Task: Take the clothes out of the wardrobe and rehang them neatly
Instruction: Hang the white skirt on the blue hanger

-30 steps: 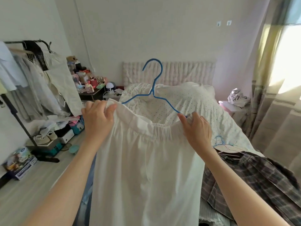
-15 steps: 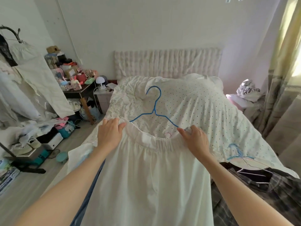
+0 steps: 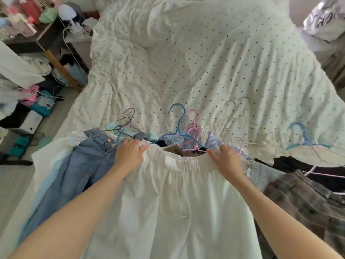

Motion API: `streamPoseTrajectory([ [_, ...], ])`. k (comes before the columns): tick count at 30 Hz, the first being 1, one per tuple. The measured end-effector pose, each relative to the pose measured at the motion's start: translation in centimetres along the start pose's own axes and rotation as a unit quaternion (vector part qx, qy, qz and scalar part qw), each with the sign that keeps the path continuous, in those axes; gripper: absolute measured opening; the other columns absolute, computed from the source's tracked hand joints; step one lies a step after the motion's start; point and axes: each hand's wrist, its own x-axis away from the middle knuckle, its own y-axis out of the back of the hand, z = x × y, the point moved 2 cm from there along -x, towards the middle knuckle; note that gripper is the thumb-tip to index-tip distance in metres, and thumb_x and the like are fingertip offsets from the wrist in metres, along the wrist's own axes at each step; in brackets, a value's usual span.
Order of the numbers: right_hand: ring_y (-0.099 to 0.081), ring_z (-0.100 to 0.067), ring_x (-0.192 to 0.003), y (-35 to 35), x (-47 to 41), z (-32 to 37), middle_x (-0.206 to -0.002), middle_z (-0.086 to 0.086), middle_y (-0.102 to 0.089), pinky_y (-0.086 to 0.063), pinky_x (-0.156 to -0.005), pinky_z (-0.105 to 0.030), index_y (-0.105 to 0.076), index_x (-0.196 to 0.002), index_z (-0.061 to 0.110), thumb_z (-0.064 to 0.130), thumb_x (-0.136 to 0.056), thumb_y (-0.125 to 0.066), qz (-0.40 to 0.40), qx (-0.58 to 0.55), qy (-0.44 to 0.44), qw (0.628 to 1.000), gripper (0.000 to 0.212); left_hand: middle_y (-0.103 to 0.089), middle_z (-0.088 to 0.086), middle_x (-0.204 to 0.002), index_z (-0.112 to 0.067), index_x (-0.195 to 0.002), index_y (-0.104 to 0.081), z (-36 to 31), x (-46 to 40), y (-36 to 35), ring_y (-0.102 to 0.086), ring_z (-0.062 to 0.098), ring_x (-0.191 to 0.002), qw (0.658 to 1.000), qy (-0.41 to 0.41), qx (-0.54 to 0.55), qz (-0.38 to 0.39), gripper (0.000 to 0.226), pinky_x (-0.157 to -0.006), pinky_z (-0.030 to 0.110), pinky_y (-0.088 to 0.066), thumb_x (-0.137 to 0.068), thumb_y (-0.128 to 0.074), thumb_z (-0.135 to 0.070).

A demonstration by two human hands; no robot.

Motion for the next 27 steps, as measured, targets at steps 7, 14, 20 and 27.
streamPoseTrajectory([
  [7,-0.055,-0.037,-0.091,-4.7,-3.7,-3.7,-0.091,-0.019,-0.062,-0.038,-0.075,-0.040,-0.049,-0.072,0.007,0.041,-0.085,-0.060,0.040,0.027,-0.086,0.995,0.038,-0.058,0.016,-0.114,-0.001,-0.108,-0.055,-0.8,-5.4,-7.1,-0.048,0.034,-0.111,0.998,-0.004,0.018,0.062,0.037,-0.084,0.042,-0.037,-0.098,-0.039,-0.033],
  [14,-0.054,-0.035,-0.098,-5.8,-3.9,-5.0,-0.094,-0.015,-0.063,-0.037,-0.080,-0.040,-0.055,-0.081,0.009,0.029,-0.088,-0.056,0.041,0.045,-0.099,0.993,0.021,-0.055,0.013,-0.126,-0.008,-0.125,-0.053,0.4,-5.3,-10.1,-0.047,0.032,-0.118,0.992,-0.008,0.084,0.095,0.037,-0.092,0.042,-0.039,-0.094,-0.042,-0.024],
  [20,-0.056,-0.039,-0.107,-4.7,0.4,-5.3,-0.116,-0.019,-0.061,-0.038,-0.095,-0.047,-0.057,-0.121,0.001,0.023,-0.087,-0.063,0.018,0.068,-0.020,0.997,0.041,-0.056,0.023,-0.120,0.001,-0.115,-0.059,1.4,-1.3,-10.1,-0.051,0.043,-0.111,0.991,-0.073,0.067,0.089,0.048,-0.087,0.052,-0.047,-0.082,-0.039,-0.027],
  [27,-0.058,-0.031,-0.113,-2.0,12.5,-3.0,-0.117,-0.011,-0.063,-0.041,-0.097,-0.052,-0.059,-0.119,0.005,0.037,-0.084,-0.052,-0.050,0.043,-0.014,0.998,0.048,-0.058,0.019,-0.123,-0.006,-0.116,-0.062,-0.5,8.0,-6.7,-0.045,0.041,-0.121,0.978,-0.189,0.085,0.025,0.047,-0.101,0.041,-0.031,-0.086,-0.033,-0.027],
])
